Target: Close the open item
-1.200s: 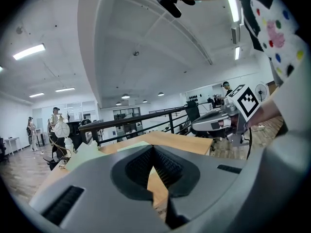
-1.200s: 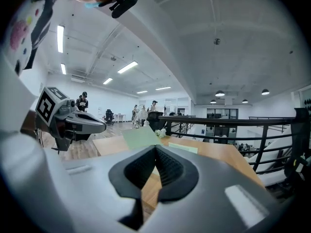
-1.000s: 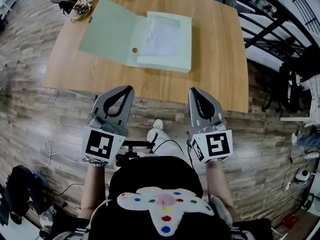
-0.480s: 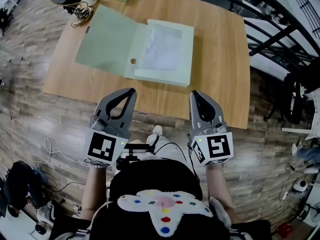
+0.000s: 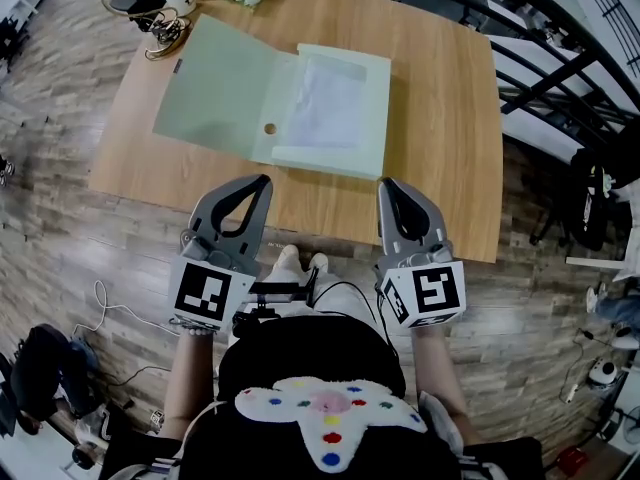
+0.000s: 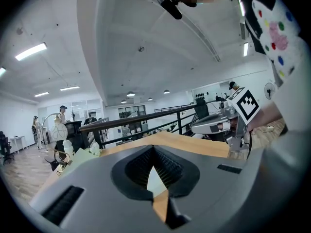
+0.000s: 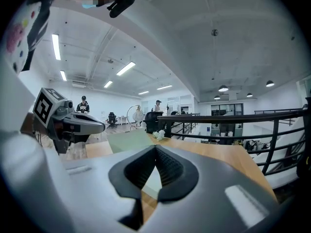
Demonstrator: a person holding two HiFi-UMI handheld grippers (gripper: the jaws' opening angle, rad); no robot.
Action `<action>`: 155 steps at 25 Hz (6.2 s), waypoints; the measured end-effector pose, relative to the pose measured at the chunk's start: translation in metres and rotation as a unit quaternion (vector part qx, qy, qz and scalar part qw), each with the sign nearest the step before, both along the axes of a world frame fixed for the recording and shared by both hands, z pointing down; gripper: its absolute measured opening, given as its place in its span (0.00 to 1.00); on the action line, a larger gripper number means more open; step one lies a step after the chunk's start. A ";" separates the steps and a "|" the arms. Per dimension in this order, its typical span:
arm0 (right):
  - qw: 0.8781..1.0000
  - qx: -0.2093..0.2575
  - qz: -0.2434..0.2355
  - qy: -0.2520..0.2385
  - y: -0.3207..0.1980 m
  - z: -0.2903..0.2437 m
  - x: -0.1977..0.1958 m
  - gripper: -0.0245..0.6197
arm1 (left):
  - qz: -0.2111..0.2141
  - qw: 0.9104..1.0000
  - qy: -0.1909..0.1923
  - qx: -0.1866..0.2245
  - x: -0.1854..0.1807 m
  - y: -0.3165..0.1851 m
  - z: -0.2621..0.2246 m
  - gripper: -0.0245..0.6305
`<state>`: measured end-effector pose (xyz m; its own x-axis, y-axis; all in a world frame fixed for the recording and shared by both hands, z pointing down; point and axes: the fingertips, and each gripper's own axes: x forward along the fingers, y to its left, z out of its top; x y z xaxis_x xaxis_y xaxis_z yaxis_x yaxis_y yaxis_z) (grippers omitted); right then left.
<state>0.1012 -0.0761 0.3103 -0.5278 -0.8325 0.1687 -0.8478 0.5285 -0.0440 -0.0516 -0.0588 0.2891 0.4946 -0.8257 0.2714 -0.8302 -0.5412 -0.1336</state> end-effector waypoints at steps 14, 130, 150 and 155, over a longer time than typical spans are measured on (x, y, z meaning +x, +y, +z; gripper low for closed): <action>1.000 -0.010 -0.013 0.005 -0.025 0.002 -0.026 0.05 | -0.021 0.999 0.026 -0.015 -0.027 -0.029 0.005 0.04; 0.962 -0.232 0.119 -0.083 -0.073 0.205 0.026 0.34 | 0.115 0.956 -0.248 -0.104 0.035 -0.103 0.146 0.14; 0.973 -0.207 0.085 -0.053 -0.071 0.192 0.030 0.33 | 0.222 0.872 -0.405 -0.164 0.079 -0.092 0.199 0.15; 0.974 -0.192 0.102 -0.060 -0.077 0.170 0.058 0.33 | 0.233 0.858 -0.422 -0.176 0.081 -0.092 0.206 0.16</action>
